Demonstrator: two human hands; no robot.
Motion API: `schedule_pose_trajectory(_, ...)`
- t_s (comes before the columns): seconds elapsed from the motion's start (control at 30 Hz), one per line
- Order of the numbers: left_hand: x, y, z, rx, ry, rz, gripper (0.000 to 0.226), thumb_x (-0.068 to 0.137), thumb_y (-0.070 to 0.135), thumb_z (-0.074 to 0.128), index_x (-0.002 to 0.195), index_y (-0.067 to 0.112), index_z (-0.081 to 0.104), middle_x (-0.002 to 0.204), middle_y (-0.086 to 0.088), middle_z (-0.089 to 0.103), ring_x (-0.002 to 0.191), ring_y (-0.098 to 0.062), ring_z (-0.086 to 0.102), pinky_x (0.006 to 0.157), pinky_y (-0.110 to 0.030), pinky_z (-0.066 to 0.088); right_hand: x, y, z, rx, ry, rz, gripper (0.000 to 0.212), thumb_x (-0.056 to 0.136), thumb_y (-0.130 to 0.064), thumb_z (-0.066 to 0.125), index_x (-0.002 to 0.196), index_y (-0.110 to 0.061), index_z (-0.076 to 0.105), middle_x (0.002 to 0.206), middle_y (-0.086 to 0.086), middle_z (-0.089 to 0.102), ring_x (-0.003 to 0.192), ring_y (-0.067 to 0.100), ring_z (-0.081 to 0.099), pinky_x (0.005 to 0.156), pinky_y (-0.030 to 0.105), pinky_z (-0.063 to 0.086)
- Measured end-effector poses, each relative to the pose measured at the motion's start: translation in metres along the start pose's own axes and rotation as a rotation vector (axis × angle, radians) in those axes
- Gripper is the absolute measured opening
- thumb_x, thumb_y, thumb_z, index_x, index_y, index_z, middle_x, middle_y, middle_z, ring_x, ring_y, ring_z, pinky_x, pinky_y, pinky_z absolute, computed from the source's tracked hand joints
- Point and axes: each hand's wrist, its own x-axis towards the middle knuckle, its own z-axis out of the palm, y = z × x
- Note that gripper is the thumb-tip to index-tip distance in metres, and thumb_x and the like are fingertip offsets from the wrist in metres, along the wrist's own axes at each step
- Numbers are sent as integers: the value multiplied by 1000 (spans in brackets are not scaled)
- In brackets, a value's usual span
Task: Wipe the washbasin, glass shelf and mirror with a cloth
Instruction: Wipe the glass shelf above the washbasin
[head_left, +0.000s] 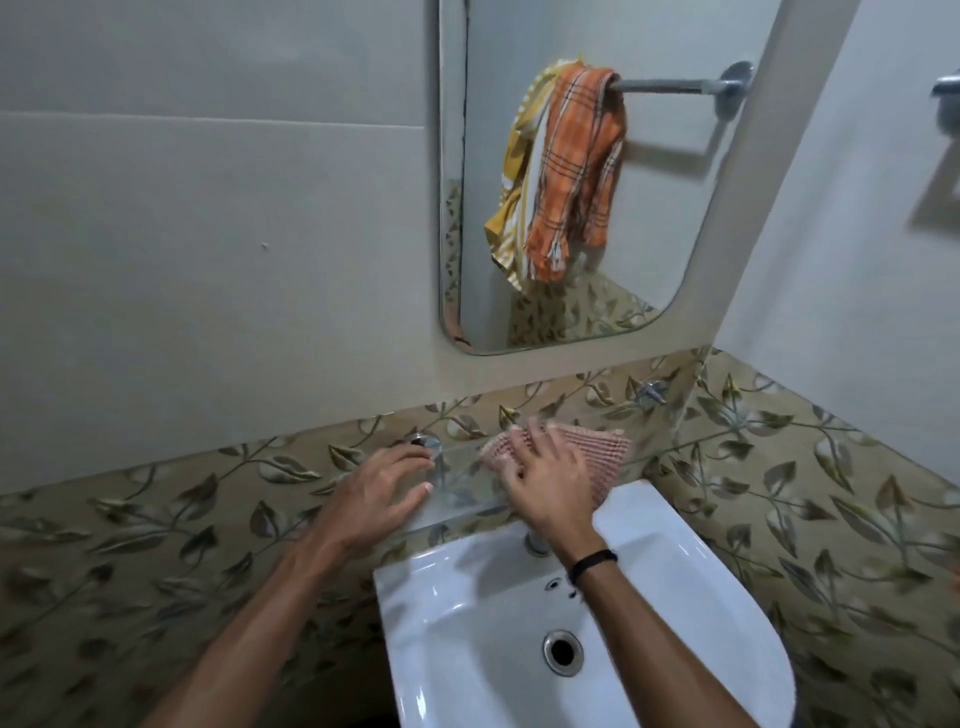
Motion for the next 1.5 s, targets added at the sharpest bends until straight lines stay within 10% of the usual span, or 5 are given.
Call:
schedule_pose_trajectory(0.23,-4,4,-3,18,-44,-32,60,90,62,36,133,29,61,142,15,54,127,-3,44,108,-36,39,-21,-3,8,113,4,-266,60,98,-57,18,150,-39,41,161,-15,29,151,7,20,122,39,18)
schedule_pose_trajectory(0.7,-5,1,-4,-21,-39,-24,65,89,65,30,139,33,55,142,22,48,130,-1,42,107,-30,37,-26,-22,8,132,-7,-210,61,96,-55,18,150,-38,40,159,-16,34,149,4,22,120,39,13)
schedule_pose_trajectory(0.9,-8,-2,3,-135,162,-23,39,91,11,46,123,14,69,127,2,65,115,-15,56,105,-30,42,14,8,-4,12,-20,154,51,104,-44,30,154,-35,34,164,-13,24,153,12,13,122,40,13)
schedule_pose_trajectory(1.03,-10,-1,7,-128,223,-44,36,86,-6,58,115,11,72,116,-1,69,105,-20,59,96,-39,51,-6,-45,4,19,-35,68,63,97,-53,17,155,-35,32,165,-12,22,153,10,12,123,39,12)
schedule_pose_trajectory(1.5,-11,6,0,-140,219,-89,43,89,10,38,117,10,71,119,1,67,107,-15,54,99,-30,45,-13,-49,16,-10,19,-75,62,97,-56,15,155,-38,27,164,-12,20,153,11,15,123,40,13)
